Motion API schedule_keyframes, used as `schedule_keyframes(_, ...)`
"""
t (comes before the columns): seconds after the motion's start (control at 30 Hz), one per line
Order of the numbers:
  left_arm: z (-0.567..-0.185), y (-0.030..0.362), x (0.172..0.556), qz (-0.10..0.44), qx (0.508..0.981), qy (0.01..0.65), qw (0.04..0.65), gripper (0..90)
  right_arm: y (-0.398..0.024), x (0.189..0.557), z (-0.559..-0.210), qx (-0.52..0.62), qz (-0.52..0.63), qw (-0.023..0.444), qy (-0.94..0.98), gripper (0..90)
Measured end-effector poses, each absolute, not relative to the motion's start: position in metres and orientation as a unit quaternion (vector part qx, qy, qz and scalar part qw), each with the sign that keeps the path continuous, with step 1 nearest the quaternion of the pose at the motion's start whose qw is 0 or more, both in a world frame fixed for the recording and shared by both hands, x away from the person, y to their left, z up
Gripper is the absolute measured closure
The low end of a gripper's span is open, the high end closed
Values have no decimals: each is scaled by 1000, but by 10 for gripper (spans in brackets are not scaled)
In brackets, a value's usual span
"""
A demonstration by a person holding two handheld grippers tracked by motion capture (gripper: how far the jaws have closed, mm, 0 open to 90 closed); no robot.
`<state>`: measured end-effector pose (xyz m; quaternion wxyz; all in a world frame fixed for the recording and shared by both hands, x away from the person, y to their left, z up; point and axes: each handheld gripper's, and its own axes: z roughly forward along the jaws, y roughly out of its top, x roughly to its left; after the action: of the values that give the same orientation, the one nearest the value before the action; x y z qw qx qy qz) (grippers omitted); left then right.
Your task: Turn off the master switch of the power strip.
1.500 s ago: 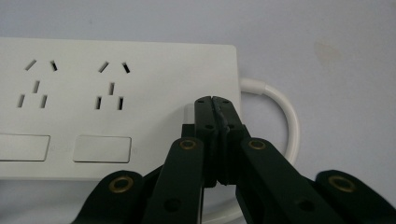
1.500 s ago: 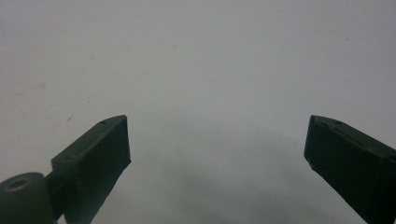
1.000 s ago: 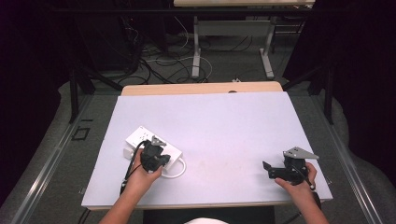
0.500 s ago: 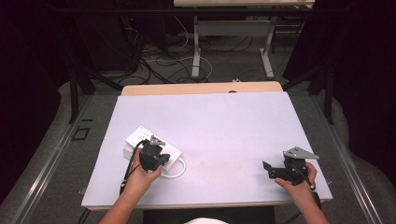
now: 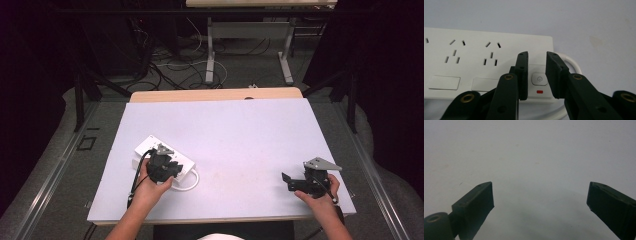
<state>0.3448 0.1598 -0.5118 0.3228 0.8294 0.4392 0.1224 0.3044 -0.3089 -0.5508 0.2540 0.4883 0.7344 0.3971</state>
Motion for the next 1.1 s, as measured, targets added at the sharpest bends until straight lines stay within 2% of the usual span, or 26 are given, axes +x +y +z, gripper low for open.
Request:
schedule_keyframes(0.2,-512,162,345,125,822,444,333,581,-309,304,-550,489,396,251,735,65)
schedule_keyframes(0.37,-513,164,345,128,812,458,338,439,-309,304,-550,489,396,252,735,66)
schedule_keyframes(0.63,-511,165,345,153,806,456,345,263,-309,304,-550,487,398,253,735,65)
schedule_keyframes(0.77,-511,165,344,156,807,451,349,243,-310,304,-550,487,398,253,735,65)
schedule_keyframes(0.9,-509,164,343,153,810,446,349,165,-310,304,-550,490,398,252,733,66)
schedule_keyframes(1.03,-509,164,343,144,810,447,352,153,-311,304,-550,490,397,252,734,66)
schedule_keyframes(1.1,-509,164,343,142,809,450,351,118,-311,304,-549,488,399,253,734,66)
